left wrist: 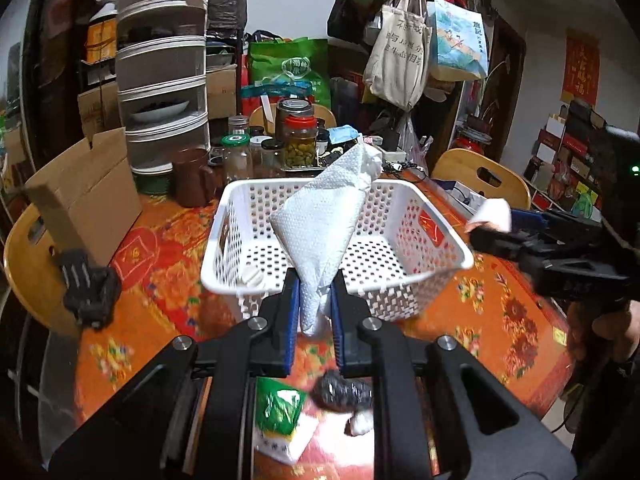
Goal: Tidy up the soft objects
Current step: 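Lift both held items into the white basket and open both tools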
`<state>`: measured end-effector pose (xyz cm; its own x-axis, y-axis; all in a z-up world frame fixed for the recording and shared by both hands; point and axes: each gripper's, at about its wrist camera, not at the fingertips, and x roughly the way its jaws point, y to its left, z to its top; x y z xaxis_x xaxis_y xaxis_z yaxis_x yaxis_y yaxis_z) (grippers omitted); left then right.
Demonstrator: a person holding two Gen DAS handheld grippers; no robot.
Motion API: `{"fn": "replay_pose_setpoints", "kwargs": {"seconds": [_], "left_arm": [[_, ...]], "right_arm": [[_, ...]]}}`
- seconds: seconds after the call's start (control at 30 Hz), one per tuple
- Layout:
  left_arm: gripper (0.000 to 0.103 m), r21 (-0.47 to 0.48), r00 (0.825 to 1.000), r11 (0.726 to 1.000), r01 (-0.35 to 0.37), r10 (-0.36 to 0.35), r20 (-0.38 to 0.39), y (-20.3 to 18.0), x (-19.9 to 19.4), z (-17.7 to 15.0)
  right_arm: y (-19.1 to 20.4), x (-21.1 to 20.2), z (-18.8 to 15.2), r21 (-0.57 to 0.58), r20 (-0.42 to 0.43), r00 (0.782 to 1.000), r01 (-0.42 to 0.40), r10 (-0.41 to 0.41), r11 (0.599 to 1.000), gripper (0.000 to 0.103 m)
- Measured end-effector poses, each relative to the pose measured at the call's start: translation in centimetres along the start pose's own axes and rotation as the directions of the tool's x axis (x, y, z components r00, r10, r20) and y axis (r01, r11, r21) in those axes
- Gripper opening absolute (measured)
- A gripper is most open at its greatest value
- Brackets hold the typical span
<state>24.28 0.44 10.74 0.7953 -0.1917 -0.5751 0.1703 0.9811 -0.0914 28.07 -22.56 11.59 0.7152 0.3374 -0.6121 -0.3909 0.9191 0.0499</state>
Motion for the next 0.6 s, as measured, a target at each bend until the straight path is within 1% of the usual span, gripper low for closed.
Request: {"fn": "replay_pose_setpoints", "kwargs": {"seconds": [0.07, 0.13, 0.17, 0.2, 0.3, 0.37, 0.5, 0.6], "left_arm": [[0.013, 0.008, 1.000, 1.000, -0.011, 0.011, -0.023, 0.0, 1.3, 1.7], [0.013, 0.002, 0.998, 1.000, -0.009, 0.009, -0.061, 0.2, 3.0, 3.1], [0.013, 0.009, 0.996, 1.000, -0.013, 0.013, -0.093, 0.3, 4.2, 3.8], [0.013, 0.007, 0.994, 1.000, -0.014, 0.015, -0.107, 0.3, 4.9, 4.1], [0.013, 0.011, 0.983, 1.000, -0.026, 0.027, -0.182, 0.3, 8.1, 5.0], [0.013, 0.010, 0.969, 1.000, -0.024, 0.026, -0.245, 0.4, 10.6, 5.3], [0.013, 0.026, 0.945, 0.998, -0.050, 0.056, -0.323, 0.3, 14.8, 5.0], [0.013, 0.045, 0.920, 0.997, -0.061, 0.074, -0.385, 0.2, 17.4, 4.9]], "right_arm": [[-0.1, 1.8, 1.2, 0.001, -0.040, 0.999, 0.011, -0.011, 1.000, 0.072], [-0.3, 3.6, 2.1, -0.013, -0.076, 0.996, 0.039, -0.040, 0.999, 0.071], [-0.5, 4.5, 2.4, -0.013, -0.092, 0.994, 0.051, -0.052, 0.999, 0.071], [-0.8, 5.4, 2.6, -0.008, -0.111, 0.992, 0.058, -0.059, 0.998, 0.071], [-1.7, 8.3, 3.1, 0.011, -0.185, 0.981, 0.067, -0.064, 0.998, 0.071], [-2.2, 10.4, 3.2, 0.021, -0.241, 0.968, 0.075, -0.068, 0.997, 0.071], [-2.8, 13.5, 3.0, 0.016, -0.319, 0.942, 0.112, -0.101, 0.994, 0.071], [-2.8, 15.5, 2.7, 0.007, -0.379, 0.919, 0.120, -0.109, 0.993, 0.072]]}}
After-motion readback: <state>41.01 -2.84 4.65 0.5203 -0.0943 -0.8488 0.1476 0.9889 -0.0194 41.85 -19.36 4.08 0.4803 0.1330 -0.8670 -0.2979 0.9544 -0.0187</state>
